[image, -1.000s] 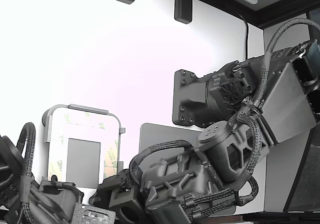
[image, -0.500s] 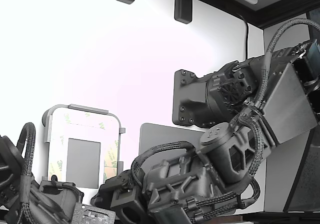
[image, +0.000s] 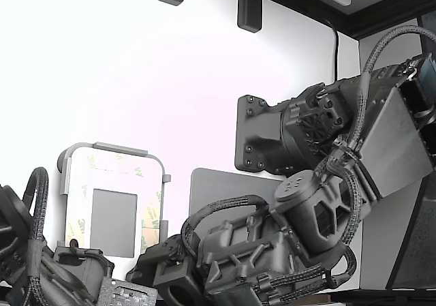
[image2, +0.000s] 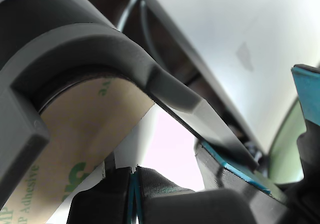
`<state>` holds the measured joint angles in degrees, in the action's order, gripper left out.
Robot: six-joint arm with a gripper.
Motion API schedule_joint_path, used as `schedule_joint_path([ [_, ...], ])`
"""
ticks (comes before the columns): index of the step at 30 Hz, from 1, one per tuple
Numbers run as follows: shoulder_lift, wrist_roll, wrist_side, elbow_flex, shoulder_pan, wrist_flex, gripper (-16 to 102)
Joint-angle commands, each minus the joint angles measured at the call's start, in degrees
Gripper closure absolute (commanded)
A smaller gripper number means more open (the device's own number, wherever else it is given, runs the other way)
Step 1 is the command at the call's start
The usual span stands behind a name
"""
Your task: Peel off protective film from adhesive tape.
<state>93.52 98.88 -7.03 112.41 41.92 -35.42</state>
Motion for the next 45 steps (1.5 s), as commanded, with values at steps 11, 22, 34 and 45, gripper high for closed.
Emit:
schedule_joint_path([
  [11,2.8,-0.3,-0.2,-0.1,-0.2,0.6,96],
  [22,2.2,0.0,-0.2,-0.2,-0.2,1.6,96],
  [34,3.3,0.3,0.4,2.0,-0.2,3.9,96],
  [45,3.9,-0.2,0.3,2.5,0.0,3.6,96],
])
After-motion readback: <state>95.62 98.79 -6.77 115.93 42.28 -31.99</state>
